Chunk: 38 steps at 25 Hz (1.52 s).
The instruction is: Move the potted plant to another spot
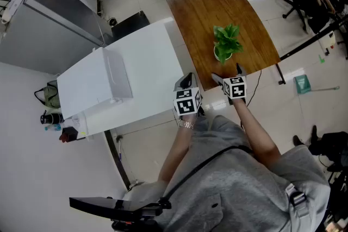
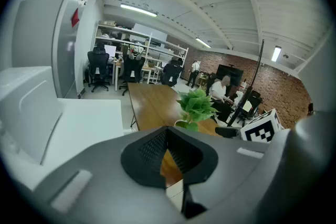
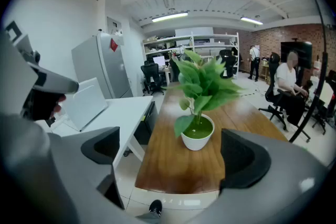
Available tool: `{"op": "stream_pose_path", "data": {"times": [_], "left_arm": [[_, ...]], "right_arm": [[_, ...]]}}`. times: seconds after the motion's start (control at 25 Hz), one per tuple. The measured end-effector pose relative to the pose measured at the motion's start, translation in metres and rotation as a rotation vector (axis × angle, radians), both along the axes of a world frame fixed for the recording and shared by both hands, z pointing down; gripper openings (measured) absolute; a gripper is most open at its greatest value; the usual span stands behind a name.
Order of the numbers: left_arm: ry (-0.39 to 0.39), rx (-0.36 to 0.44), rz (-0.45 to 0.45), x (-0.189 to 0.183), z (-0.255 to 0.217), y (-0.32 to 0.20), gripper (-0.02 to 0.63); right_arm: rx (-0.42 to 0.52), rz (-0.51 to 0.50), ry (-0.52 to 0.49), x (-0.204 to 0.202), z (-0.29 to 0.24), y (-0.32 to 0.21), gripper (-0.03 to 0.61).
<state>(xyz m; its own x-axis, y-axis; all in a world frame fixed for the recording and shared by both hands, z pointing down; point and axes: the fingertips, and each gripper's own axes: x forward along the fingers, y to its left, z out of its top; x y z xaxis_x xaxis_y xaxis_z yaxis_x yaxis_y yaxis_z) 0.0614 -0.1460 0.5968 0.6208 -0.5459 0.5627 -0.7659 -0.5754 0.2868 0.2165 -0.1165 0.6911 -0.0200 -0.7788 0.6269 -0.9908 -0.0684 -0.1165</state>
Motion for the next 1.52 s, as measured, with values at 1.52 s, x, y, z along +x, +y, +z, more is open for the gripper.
{"op": "stream_pose_path", "data": {"times": [1.52], "left_arm": [[-0.076, -0.165, -0.524, -0.155, 0.057, -0.053, 0.011]], "right_arm": [[0.171, -1.009, 0.118, -0.305, 0.067, -0.165, 0.566]]}}
